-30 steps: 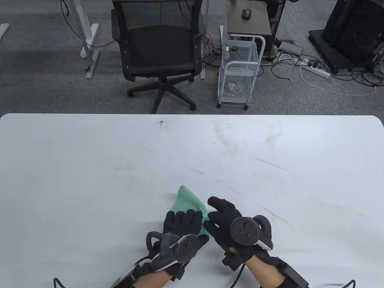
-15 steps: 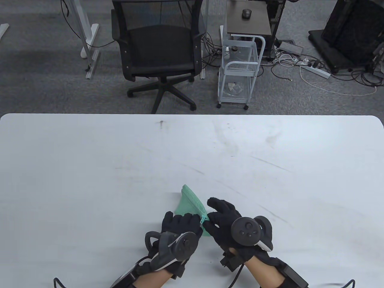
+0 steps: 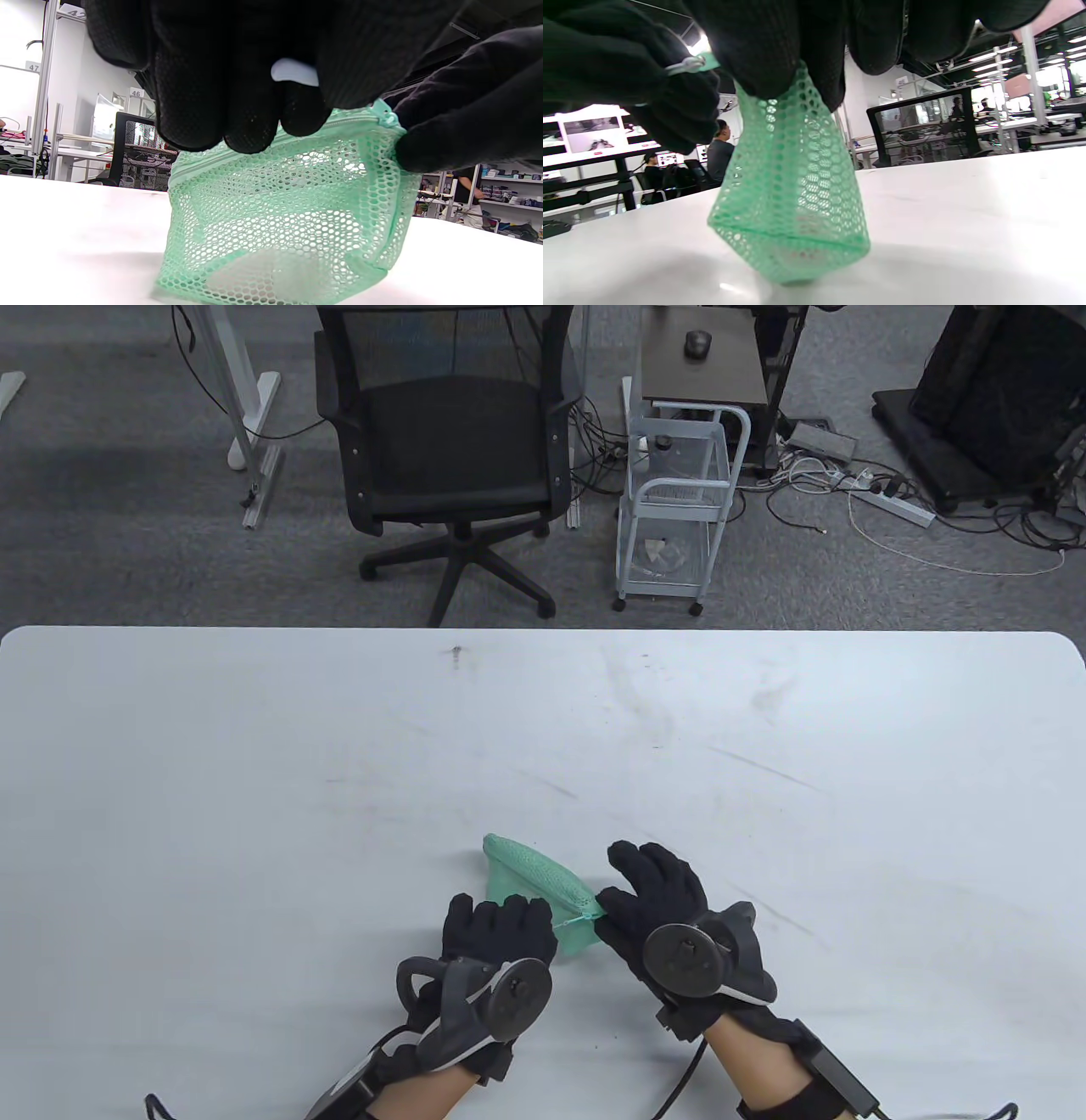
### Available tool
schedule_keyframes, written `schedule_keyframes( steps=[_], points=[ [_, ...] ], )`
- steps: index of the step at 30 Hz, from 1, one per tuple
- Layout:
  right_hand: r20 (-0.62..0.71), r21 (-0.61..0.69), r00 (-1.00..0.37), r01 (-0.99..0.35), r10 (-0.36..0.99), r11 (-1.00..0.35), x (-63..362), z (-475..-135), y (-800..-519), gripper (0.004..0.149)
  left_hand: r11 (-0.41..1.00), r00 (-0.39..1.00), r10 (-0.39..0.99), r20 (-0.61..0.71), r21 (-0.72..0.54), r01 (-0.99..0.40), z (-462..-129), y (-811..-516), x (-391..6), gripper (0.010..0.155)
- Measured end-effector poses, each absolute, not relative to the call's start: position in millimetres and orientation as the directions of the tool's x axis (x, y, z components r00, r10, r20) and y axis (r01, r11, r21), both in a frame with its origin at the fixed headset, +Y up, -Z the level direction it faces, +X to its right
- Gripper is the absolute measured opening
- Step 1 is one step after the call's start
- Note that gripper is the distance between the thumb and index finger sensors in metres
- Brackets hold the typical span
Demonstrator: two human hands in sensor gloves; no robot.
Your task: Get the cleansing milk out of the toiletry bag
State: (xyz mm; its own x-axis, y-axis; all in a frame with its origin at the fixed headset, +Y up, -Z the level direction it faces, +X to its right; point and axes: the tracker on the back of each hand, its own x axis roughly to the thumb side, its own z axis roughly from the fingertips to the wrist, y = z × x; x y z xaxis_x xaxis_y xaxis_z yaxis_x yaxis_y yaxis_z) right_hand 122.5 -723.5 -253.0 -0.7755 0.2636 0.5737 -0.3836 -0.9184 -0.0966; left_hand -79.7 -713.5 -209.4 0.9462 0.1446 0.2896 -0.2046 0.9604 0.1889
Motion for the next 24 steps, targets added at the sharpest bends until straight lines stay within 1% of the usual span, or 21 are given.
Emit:
schedule_keyframes(
  steps=[8, 12, 15, 17, 21, 24],
  points=[
    [0.633, -0.099, -0.74, -0.372, 0.23, -0.923, 133.0, -264.0, -728.3, 0.039, 0.969, 0.959, 0.142, 0.244, 0.164, -0.185, -223.1, -719.8, -90.3, 0.044],
    [0.623, -0.096, -0.748, -0.364, 0.229, -0.927, 139.9, -270.1, -730.1, 0.039, 0.972, 0.962, 0.151, 0.229, 0.141, -0.187, -228.0, -722.5, -96.1, 0.044],
    [0.587, -0.049, -0.765, -0.358, 0.263, -0.933, 144.2, -274.6, -734.6, 0.04, 0.973, 0.957, 0.169, 0.237, 0.117, -0.201, -230.1, -724.7, -96.9, 0.044],
    [0.574, -0.008, -0.765, -0.363, 0.293, -0.932, 145.2, -277.0, -737.2, 0.043, 0.973, 0.954, 0.176, 0.244, 0.104, -0.206, -230.5, -726.3, -95.8, 0.044],
    [0.542, 0.041, -0.773, -0.368, 0.33, -0.929, 145.5, -278.2, -739.7, 0.054, 0.974, 0.951, 0.173, 0.255, 0.101, -0.204, -230.5, -727.7, -95.7, 0.044],
    [0.482, 0.09, -0.786, -0.394, 0.386, -0.915, 143.5, -277.1, -742.8, 0.06, 0.967, 0.94, 0.207, 0.27, 0.093, -0.239, -230.8, -727.2, -96.9, 0.044]
  ],
)
